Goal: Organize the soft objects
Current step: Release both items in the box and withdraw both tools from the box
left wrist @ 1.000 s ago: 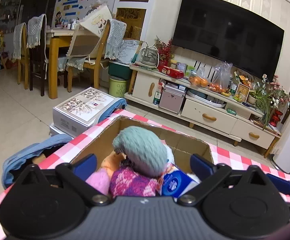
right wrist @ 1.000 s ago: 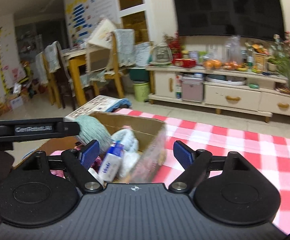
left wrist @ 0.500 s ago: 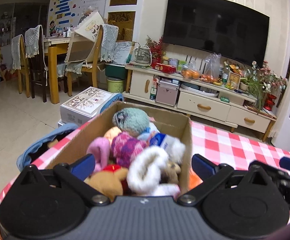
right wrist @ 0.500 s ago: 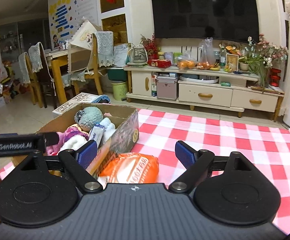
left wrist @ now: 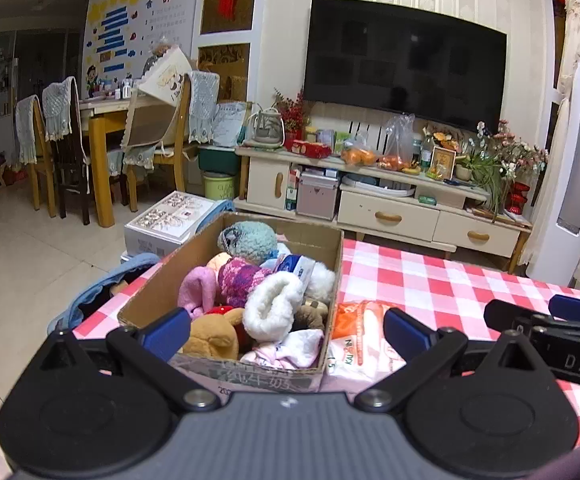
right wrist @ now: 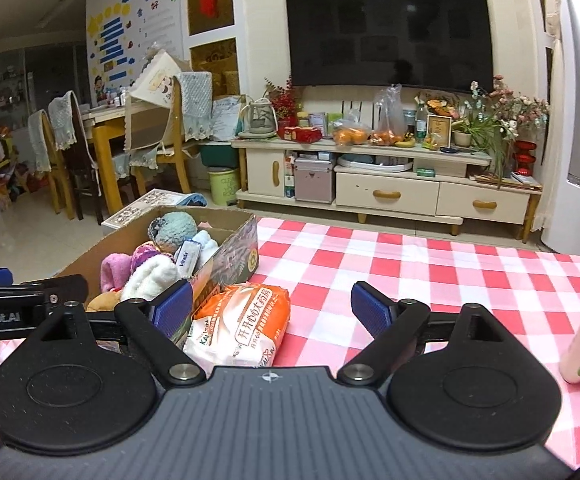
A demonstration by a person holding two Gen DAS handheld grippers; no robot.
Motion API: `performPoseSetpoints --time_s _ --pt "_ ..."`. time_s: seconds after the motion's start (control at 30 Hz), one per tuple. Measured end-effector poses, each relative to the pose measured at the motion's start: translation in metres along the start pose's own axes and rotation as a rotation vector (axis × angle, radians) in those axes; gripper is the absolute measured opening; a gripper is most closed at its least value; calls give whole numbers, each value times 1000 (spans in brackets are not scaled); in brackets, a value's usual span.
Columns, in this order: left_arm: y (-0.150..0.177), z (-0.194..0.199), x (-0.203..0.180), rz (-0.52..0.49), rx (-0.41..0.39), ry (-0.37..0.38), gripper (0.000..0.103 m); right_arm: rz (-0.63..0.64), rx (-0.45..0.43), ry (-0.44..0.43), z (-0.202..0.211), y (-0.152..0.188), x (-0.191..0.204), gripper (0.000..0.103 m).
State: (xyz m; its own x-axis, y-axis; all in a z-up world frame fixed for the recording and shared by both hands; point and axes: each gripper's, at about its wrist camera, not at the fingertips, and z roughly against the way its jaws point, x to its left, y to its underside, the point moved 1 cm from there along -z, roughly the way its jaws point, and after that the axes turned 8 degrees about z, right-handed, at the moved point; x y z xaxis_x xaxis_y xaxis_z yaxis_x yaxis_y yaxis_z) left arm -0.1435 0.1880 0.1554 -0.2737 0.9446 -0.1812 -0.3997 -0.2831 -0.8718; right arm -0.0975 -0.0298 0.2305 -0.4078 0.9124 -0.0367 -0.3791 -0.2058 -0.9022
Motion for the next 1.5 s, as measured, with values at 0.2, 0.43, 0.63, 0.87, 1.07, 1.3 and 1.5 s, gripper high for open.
performPoseSetpoints --time_s 0.2,0.43,0.63,0.87,1.07,1.3,1.5 --pt "4 19 -1 -4 -16 -3 102 -2 -17 19 18 5 -2 103" --pt "14 37 3 -22 -17 -37 102 2 -7 14 30 12 1 103" --pt "20 50 11 -20 -19 -68 102 14 8 -1 38 18 8 103" --pt "28 60 22 -25 -30 -83 102 20 40 -6 45 29 23 103" --pt "32 68 32 -17 -38 -89 102 27 39 -11 51 32 36 103" --pt "34 71 42 -11 -50 -95 102 62 27 -14 54 35 51 103" --pt "36 71 47 0 -58 -100 102 84 27 -18 53 37 57 103"
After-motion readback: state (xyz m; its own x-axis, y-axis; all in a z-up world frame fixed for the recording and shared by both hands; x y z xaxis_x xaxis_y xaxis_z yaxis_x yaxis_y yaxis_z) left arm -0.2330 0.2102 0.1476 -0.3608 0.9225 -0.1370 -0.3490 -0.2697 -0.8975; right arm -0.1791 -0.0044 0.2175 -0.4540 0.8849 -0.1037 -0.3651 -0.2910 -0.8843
